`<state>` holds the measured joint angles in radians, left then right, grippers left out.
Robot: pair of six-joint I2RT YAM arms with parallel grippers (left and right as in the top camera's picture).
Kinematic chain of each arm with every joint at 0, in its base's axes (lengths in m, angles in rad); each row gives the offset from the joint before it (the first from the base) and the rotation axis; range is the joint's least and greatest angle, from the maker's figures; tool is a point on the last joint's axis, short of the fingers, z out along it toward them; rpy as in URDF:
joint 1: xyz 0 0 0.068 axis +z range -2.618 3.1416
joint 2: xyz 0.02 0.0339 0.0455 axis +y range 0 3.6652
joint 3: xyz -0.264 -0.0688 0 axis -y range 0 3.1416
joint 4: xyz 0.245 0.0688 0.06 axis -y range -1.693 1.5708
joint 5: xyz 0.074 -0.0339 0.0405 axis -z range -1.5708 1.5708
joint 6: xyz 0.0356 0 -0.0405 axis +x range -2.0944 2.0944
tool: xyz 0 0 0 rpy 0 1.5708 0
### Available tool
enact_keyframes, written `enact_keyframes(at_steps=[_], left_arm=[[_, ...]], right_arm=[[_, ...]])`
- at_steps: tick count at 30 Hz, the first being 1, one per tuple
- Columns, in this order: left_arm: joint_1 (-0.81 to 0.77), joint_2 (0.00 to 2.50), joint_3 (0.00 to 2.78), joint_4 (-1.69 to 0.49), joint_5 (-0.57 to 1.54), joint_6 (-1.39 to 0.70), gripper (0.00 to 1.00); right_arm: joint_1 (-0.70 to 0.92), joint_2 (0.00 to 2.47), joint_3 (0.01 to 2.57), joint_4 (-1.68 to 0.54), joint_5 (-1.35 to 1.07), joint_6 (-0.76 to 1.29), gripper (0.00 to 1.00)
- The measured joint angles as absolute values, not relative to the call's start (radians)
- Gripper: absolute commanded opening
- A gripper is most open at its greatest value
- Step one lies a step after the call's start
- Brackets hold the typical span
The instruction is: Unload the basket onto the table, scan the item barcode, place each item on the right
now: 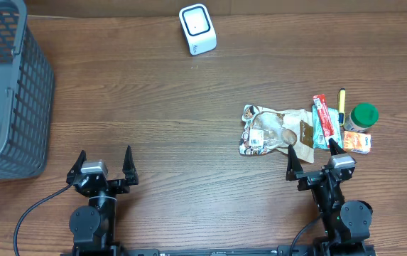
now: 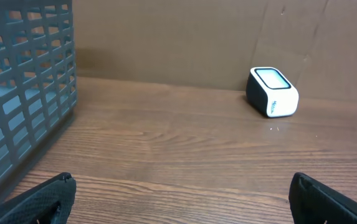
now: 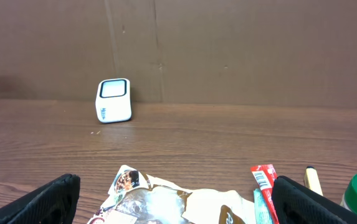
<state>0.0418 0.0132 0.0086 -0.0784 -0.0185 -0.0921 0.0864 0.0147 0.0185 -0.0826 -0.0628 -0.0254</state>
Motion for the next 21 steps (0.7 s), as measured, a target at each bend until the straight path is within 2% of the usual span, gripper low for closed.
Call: enact_keyframes(at_steps=[21], left_arm=[[0.042,0.013,0.009,-0.078,-0.019,-0.074,1.00]], right_arm=[[0.086,0.015,0.019,-0.083,-0.063,-0.025,1.00]])
